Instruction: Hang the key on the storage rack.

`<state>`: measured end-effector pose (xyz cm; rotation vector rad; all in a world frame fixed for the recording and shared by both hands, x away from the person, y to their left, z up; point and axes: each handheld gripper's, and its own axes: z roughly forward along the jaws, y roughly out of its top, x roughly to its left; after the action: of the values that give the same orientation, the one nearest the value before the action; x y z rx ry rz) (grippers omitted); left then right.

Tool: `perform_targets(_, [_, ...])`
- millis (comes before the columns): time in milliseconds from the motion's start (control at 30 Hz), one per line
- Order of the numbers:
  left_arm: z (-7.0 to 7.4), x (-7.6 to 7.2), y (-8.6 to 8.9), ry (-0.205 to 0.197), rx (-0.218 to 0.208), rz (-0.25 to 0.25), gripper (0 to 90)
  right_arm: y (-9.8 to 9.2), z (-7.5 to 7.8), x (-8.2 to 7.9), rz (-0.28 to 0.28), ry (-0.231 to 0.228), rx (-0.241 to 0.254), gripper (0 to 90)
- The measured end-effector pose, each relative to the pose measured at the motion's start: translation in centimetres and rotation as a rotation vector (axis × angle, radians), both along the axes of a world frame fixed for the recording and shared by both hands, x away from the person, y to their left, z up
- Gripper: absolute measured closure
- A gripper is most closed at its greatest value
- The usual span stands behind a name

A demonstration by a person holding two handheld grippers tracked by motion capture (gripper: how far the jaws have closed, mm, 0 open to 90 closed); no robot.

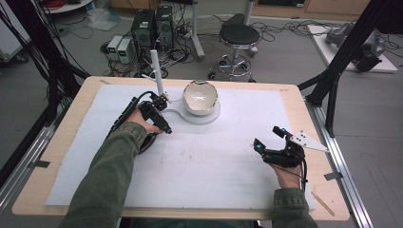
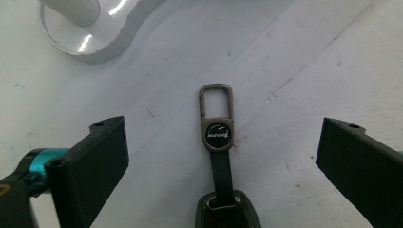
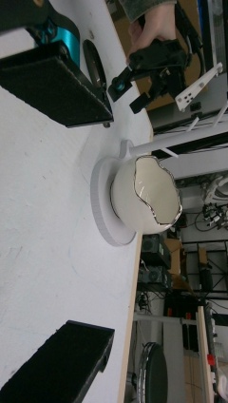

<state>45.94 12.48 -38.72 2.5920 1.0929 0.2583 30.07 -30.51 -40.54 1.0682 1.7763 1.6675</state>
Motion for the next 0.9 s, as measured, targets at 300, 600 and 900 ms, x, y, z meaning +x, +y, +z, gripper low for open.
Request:
perform_targets(300, [-0.8,0.9,0.5,0.071,-0.023,0.016,25.9,0.3,-0.2,0.2,0.007,0.013,-0.031,0.7])
perform_targets(600, [-1.5,1.5,0.4,0.075,-0.028,0.009,44.2,0.3,-0.2,0.2,0.01,0.016,-0.023,0.7])
perform_targets(900, [-1.9,1.9,-0.5,0.112,0.036,-0.028,64.1,0.1,-0.2,0.3,0.005,0.013,-0.02,0.7])
